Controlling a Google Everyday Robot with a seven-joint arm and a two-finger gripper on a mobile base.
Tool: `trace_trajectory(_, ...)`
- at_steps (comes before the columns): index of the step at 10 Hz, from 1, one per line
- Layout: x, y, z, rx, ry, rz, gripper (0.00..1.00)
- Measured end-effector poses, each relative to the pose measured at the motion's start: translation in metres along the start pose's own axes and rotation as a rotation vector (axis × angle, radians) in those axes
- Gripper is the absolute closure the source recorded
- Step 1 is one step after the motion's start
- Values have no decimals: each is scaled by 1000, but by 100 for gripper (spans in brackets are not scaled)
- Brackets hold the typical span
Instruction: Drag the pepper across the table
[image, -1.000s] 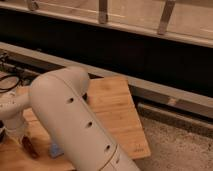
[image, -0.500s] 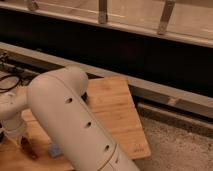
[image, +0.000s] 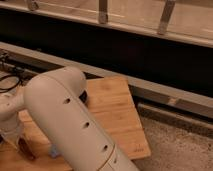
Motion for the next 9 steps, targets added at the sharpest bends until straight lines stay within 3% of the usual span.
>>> trace_trajectory(9,-11,30,-5,3,2,-99,98)
